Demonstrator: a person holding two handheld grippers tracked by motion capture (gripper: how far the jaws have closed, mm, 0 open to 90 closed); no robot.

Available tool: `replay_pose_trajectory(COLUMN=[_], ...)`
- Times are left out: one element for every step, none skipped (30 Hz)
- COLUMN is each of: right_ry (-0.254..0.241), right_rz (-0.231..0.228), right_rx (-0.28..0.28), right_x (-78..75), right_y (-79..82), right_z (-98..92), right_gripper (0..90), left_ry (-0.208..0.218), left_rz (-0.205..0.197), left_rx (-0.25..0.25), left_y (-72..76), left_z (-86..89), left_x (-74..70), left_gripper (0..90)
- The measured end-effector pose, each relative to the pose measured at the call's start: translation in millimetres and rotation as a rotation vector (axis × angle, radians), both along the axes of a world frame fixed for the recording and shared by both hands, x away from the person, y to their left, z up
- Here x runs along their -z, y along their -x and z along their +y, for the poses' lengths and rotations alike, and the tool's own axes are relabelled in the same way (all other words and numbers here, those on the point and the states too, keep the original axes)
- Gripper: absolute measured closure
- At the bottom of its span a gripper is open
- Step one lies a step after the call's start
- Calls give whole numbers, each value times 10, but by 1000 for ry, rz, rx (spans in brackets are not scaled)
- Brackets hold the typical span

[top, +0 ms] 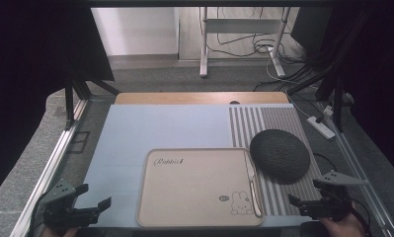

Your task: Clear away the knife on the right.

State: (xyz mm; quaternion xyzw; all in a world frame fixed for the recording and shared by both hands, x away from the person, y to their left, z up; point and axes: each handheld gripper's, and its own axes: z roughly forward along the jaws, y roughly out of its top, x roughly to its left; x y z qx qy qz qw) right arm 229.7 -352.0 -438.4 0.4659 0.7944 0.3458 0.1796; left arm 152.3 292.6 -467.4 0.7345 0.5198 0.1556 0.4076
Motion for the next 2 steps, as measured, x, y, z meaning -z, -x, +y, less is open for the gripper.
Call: replay_pose_trajectory(right_ry=[0,3], right_rz=[3,6], right_rx=[-1,-2], right_x=[2,7], right_y=[-4,-8], right_z=[0,3], right_gripper=[0,0], left_ry=[0,1], left_rz=[1,-1], left_rx=[-1,-1], left_y=[-1,-4], left_z=[-2,-5], left_x=[-1,-3], left_gripper=[37,37])
